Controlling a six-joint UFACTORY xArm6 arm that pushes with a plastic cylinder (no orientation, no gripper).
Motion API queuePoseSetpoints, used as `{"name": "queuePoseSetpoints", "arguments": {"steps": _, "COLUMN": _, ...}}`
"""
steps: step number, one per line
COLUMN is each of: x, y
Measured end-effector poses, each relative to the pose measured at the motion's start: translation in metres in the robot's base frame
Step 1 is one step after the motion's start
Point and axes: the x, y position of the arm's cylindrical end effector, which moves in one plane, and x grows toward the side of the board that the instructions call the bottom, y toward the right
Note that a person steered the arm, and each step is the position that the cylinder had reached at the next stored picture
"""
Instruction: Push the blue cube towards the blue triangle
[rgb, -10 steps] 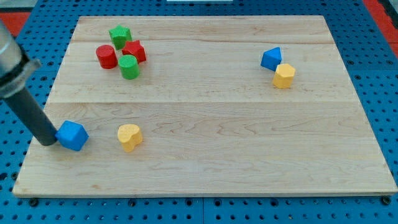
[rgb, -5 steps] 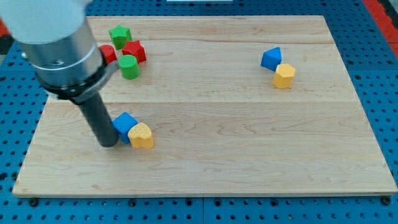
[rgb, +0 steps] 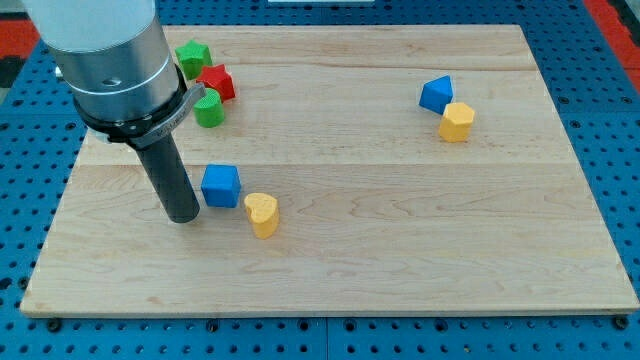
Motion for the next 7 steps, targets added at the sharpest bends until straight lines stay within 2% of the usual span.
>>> {"name": "queuePoseSetpoints", "arguments": {"steps": 3, "x": -0.059, "y": 0.041}}
{"name": "queuePoseSetpoints", "arguments": {"steps": 5, "x": -0.045, "y": 0.047}}
{"name": "queuePoseSetpoints", "arguments": {"steps": 7, "x": -0.057, "y": 0.057}}
